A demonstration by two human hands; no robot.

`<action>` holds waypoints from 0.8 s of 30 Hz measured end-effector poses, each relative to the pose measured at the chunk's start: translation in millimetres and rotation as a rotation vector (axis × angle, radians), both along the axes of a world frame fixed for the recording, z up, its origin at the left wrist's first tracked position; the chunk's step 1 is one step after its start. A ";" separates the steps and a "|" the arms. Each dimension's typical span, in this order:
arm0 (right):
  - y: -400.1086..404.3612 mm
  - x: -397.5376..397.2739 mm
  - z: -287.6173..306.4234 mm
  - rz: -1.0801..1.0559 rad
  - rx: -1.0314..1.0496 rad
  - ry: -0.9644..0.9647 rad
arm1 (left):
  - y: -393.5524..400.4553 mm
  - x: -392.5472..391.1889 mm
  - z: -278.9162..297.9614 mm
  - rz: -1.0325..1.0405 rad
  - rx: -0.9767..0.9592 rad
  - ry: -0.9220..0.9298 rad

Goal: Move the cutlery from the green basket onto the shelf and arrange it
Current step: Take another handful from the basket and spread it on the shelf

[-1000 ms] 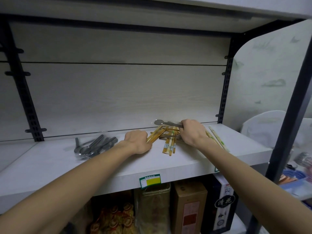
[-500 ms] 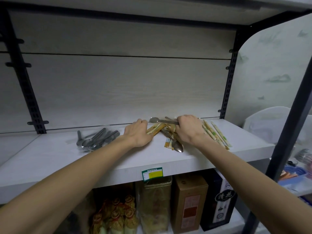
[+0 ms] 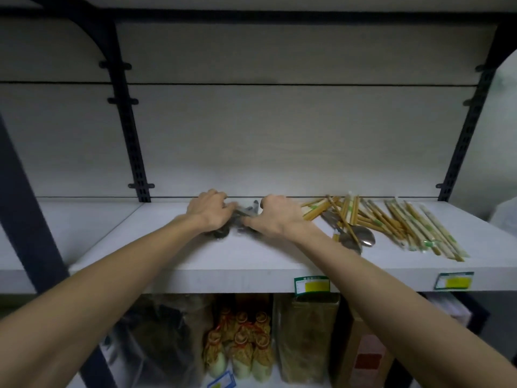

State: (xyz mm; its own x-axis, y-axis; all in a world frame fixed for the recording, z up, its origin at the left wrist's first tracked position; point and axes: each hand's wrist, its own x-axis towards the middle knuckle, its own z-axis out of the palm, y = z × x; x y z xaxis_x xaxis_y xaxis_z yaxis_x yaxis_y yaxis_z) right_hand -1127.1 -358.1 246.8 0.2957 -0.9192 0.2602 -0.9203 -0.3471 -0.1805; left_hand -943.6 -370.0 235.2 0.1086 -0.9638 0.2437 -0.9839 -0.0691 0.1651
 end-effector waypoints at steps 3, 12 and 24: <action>-1.7 -12.5 8.5 0.051 0.072 -0.027 | -2.1 0.9 -5.4 -0.010 0.044 -0.002; -13.9 -140.1 23.5 -0.136 -0.011 -0.043 | -19.8 -78.2 6.4 -0.297 -0.079 -0.109; 0.3 -184.0 2.4 -0.199 -0.016 0.083 | -24.0 -182.1 -2.1 -0.760 -0.020 -0.248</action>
State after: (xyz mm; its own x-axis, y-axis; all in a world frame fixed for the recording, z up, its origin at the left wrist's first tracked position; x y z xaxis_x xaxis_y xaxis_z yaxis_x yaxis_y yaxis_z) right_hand -1311.1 -357.9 249.2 0.1300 -0.9576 0.2571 -0.9825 -0.1593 -0.0968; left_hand -1125.7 -394.0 233.1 -0.6357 -0.7474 0.1933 -0.7687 0.6357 -0.0703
